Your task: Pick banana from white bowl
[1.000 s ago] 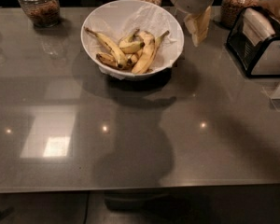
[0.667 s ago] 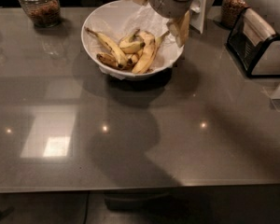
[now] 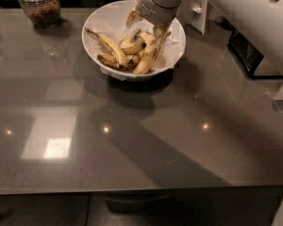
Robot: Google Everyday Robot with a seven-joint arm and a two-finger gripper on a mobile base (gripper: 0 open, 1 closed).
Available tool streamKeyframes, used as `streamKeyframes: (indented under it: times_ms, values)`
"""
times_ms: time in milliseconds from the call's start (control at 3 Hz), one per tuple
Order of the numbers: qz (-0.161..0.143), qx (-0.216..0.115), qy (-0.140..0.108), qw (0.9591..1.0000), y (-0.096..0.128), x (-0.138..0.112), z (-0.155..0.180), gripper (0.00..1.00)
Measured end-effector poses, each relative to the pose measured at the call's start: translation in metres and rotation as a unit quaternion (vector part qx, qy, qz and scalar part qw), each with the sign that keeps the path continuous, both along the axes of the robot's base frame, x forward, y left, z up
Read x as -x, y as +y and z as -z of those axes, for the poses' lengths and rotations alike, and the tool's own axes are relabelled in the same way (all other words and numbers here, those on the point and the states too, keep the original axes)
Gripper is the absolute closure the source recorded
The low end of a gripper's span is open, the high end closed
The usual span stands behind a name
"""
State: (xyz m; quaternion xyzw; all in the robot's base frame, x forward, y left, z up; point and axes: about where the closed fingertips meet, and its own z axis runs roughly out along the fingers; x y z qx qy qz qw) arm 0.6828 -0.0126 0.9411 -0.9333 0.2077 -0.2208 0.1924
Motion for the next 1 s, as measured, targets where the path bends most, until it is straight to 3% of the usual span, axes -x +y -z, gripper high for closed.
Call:
streamKeyframes:
  times_ms: [667,1000]
  values:
    - [-0.003,0.043,0.016,0.9989,-0.013,-0.018,0.025,0.29]
    - [0.004,0.065,0.021,0.9977,-0.025,-0.025,0.033,0.31]
